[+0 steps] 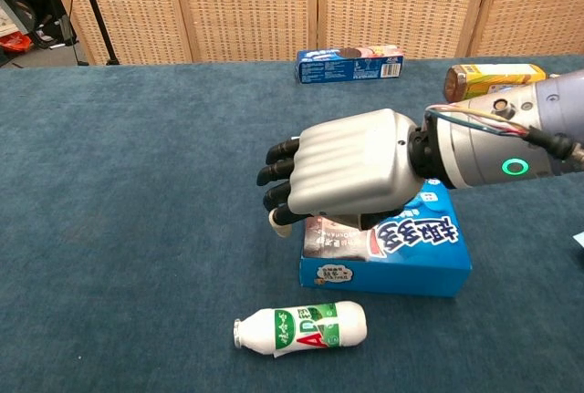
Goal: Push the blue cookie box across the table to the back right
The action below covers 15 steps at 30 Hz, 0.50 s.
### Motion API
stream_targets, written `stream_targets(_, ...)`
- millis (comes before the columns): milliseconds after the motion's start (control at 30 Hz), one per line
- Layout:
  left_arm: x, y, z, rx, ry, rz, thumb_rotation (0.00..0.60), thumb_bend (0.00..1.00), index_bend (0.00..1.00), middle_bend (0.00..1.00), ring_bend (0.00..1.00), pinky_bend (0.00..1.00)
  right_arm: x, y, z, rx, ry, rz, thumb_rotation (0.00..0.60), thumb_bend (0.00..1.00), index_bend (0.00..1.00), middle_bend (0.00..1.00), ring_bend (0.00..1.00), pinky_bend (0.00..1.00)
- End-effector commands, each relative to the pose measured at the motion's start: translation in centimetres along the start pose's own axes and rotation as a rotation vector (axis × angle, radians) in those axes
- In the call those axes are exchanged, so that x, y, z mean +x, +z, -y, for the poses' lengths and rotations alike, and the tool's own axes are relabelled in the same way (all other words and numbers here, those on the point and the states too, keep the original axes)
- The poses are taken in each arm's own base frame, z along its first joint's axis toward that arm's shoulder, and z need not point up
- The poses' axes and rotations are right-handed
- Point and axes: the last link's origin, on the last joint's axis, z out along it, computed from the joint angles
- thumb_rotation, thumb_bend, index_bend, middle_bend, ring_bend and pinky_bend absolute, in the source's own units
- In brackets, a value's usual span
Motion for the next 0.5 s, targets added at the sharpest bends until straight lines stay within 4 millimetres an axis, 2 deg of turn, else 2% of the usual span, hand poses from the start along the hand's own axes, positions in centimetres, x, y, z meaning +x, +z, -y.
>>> stream_targets(33,0.0,0.0,0.0,-0.001,0.000,0.001,0.600,0.20,0.00,0.00,0.00,0.00,-0.4,-0.4,0.0,-0.007,-0.002,0.020,0.600,1.00,0.28,0.21,0.05,0.06)
stream_targets(300,-0.1,0.1,-0.1,-0.003,0.001,0.007,0.600,0.20,0.00,0.00,0.00,0.00,-2.1,-1.9,-0.3,-0.037,-0.013,0.080,0.600,1.00,0.35,0.26,0.08,0.09)
stream_targets(500,-0.3,0.1,-0.3,-0.009,0.004,0.016,0.600,0.20,0.00,0.00,0.00,0.00,-3.6,-3.3,-0.6,-0.062,-0.009,0.116,0.600,1.00,0.35,0.27,0.09,0.09)
